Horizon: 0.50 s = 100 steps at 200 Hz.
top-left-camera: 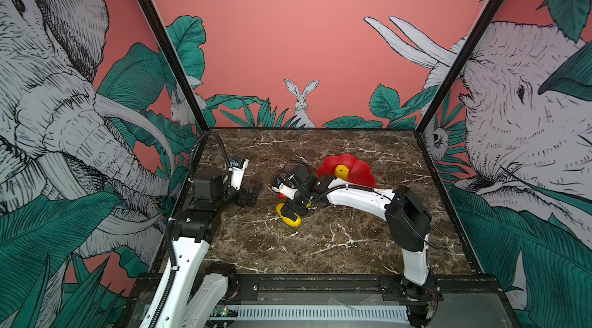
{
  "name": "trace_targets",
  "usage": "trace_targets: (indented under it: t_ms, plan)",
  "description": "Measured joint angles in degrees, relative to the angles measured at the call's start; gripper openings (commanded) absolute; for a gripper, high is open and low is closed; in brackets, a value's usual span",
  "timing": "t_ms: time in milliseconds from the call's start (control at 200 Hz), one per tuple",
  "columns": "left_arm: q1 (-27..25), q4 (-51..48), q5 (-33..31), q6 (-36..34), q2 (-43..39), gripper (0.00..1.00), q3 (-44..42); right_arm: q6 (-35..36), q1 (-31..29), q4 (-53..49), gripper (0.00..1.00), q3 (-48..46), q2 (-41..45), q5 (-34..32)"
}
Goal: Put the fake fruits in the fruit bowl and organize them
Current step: 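Lower the right gripper and grasp the long yellow fruit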
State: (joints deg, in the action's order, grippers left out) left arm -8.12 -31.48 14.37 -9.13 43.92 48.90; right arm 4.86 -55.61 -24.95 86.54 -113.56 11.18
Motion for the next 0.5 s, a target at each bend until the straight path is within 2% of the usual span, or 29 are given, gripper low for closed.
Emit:
trace_targets:
  t_ms: [165, 500]
  plan:
    - [0.00, 0.02, 0.00, 0.00, 0.00, 1.00, 0.00, -0.35, -1.79, 0.37, 0.88, 0.66, -0.52, -0.04]
    - [0.00, 0.00, 0.04, 0.00, -0.02, 1.00, 0.00, -0.50, -4.94, 0.70, 0.82, 0.61, -0.57, -2.56]
